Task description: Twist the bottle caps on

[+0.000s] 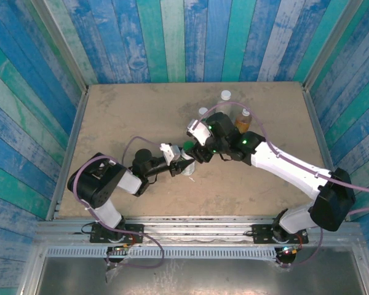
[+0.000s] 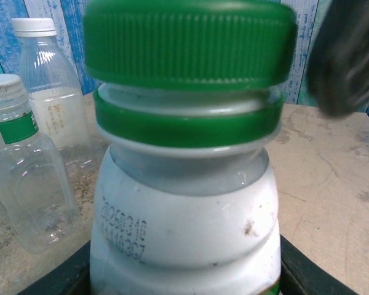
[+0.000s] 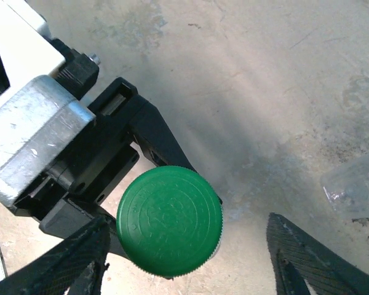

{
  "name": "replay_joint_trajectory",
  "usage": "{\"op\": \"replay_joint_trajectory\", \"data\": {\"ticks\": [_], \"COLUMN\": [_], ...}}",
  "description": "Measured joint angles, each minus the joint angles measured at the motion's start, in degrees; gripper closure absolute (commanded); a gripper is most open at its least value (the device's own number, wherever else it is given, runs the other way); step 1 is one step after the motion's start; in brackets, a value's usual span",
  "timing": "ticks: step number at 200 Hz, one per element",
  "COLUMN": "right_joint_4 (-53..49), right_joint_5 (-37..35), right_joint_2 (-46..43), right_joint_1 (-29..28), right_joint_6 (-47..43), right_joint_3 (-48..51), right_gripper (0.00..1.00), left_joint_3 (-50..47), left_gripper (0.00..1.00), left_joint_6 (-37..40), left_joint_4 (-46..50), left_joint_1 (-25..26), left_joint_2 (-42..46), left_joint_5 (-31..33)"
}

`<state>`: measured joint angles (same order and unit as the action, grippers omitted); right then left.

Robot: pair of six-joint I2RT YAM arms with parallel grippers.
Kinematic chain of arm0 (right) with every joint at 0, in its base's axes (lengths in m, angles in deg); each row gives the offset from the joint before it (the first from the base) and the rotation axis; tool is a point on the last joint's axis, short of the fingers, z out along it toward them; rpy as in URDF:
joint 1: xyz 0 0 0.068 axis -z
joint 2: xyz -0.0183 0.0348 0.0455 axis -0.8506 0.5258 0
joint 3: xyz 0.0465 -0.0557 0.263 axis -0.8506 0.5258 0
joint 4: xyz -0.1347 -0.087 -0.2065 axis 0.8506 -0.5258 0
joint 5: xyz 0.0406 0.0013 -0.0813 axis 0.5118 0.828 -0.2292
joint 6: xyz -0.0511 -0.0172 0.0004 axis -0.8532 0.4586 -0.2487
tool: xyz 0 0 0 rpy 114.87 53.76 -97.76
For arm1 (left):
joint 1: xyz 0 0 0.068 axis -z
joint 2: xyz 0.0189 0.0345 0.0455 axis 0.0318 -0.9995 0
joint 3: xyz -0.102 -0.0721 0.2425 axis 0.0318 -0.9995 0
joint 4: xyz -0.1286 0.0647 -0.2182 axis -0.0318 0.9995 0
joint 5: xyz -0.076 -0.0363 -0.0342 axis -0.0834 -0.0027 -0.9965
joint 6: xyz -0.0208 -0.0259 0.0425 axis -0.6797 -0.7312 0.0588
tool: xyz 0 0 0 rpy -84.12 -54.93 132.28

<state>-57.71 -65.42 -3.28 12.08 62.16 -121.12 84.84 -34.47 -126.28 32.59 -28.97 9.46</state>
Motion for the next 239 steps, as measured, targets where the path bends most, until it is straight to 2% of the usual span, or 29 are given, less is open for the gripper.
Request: {"op": "replay_joint_trajectory", "data": {"ticks": [23, 55, 78, 125, 172, 209, 239], "right_joint_4": [1.6, 4.2, 4.7, 4.9, 0.0, -4.2, -6.5], "right_joint_5": [0.2, 0.8, 1.5, 5.6, 9.9, 17.0, 22.8], "right_joint_2": [-3.0, -4.7, -3.3, 0.6, 4.4, 6.0, 6.6], "right_joint_1": [0.4, 2.4, 3.4, 3.9, 5.3, 7.7, 9.3], "right_joint_6": [1.4, 4.0, 4.6, 4.8, 5.1, 8.4, 11.0], "right_joint_3": [1.2, 1.7, 1.7, 0.5, -4.5, -6.6, -7.0], "right_gripper": [0.29, 0.46, 0.53, 0.56, 0.62, 0.73, 0.75], "left_joint_3": [0.0, 0.0, 0.0, 0.0, 0.0, 0.0, 0.3], "left_gripper": [0.48, 0.49, 0.49, 0.48, 0.49, 0.49, 0.49], "left_joint_6": [0.0, 0.0, 0.0, 0.0, 0.0, -0.3, -0.7], "left_joint_4": [0.0, 0.0, 0.0, 0.0, 0.0, 0.1, 0.5], "left_joint_1": [0.0, 0.0, 0.0, 0.0, 0.0, 0.0, 0.0], "left_joint_2": [0.0, 0.0, 0.0, 0.0, 0.0, 0.0, 0.0], "left_joint_5": [0.0, 0.0, 0.0, 0.0, 0.0, 0.1, 0.1]}}
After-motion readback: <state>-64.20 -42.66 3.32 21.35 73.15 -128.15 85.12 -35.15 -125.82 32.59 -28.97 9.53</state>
